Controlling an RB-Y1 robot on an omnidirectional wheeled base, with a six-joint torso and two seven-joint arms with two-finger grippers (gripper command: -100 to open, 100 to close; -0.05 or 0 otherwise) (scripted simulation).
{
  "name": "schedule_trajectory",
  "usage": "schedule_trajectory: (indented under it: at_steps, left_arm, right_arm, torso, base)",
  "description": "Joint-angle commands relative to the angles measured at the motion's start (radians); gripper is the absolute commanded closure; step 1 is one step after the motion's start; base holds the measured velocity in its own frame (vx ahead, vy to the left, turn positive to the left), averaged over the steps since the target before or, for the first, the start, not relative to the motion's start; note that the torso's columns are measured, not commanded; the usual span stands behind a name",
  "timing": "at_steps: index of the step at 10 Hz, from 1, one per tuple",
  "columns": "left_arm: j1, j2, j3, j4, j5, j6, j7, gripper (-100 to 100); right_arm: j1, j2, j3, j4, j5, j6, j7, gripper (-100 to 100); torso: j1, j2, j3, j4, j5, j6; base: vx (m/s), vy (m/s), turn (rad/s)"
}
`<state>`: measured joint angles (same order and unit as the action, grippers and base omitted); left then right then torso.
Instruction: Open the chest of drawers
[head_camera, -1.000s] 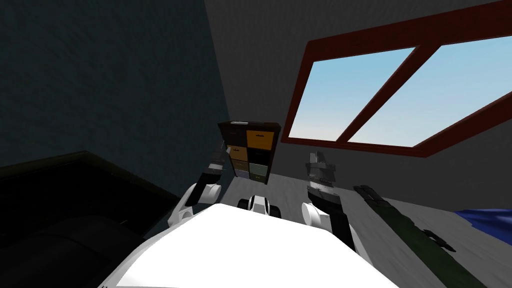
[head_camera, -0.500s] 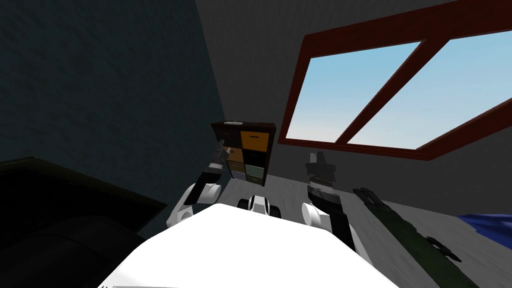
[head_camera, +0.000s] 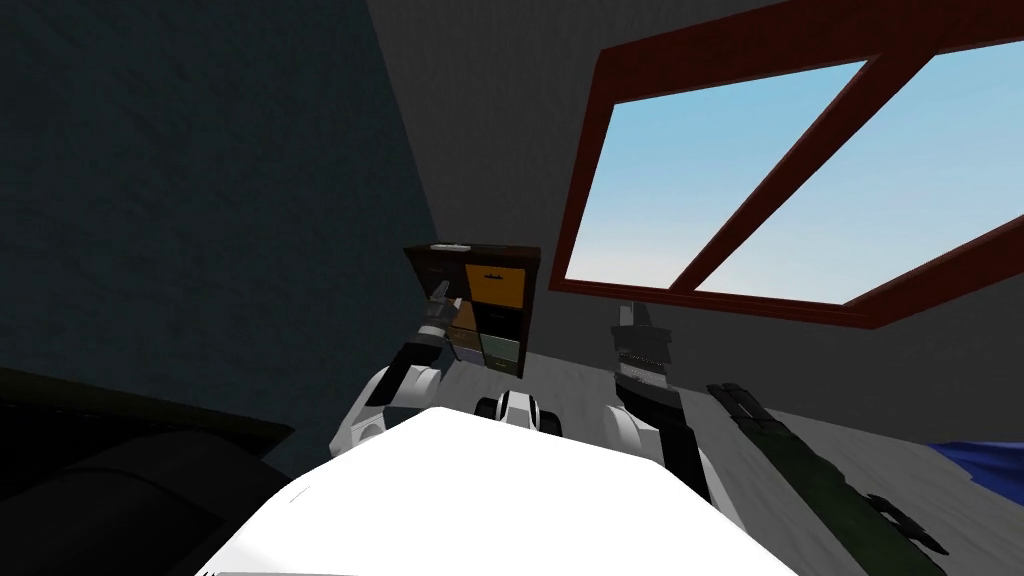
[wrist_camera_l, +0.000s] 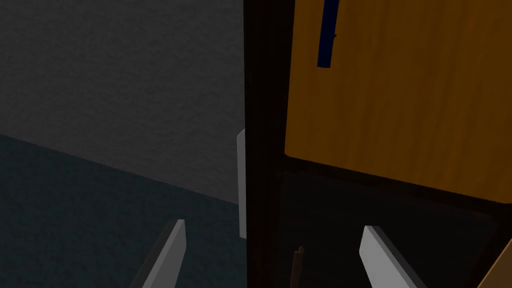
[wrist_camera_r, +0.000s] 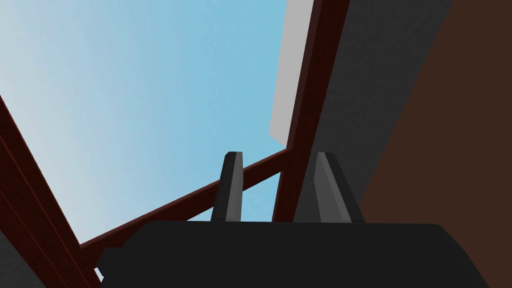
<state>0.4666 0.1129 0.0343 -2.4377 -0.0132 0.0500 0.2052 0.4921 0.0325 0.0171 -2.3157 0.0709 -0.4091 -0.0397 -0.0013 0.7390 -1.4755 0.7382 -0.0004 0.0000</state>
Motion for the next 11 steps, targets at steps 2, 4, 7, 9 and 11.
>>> schedule_trajectory:
  at_steps: [2, 4, 7, 9, 11]
  left_arm:
    - [0.002, 0.012, 0.002, -0.023, 0.015, 0.088, 0.006, -100]
    - [0.003, 0.023, 0.003, -0.035, 0.022, 0.132, 0.01, -100]
    - [0.003, 0.035, 0.004, -0.055, 0.032, 0.189, 0.014, -100]
    - [0.003, 0.038, 0.005, -0.08, 0.039, 0.226, 0.016, -100]
    - [-0.043, 0.019, 0.055, -0.046, 0.019, 0.234, 0.01, -100]
  right_arm:
    - [0.0, 0.0, 0.0, 0.0, 0.0, 0.0, 0.0, 0]
    - [0.0, 0.0, 0.0, 0.0, 0.0, 0.0, 0.0, 0]
    - [0.0, 0.0, 0.0, 0.0, 0.0, 0.0, 0.0, 0]
    - [0.0, 0.0, 0.0, 0.0, 0.0, 0.0, 0.0, 0]
    - [0.0, 0.0, 0.0, 0.0, 0.0, 0.0, 0.0, 0]
  torso:
    - [0.0, -0.001, 0.0, 0.0, 0.0, 0.0]
    - [0.003, -0.001, 0.0, 0.0, 0.001, 0.0]
    - [0.001, 0.0, 0.0, 0.0, 0.0, 0.0]
    - [0.0, -0.002, -0.001, 0.0, 0.0, 0.0]
    - [0.006, 0.003, 0.002, 0.001, 0.001, 0.0]
  base:
    - [0.112, -0.161, 0.006]
    - [0.114, -0.129, 0.004]
    - [0.108, -0.121, 0.004]
    - [0.12, -0.147, 0.005]
    - [-0.016, -0.026, -0.181]
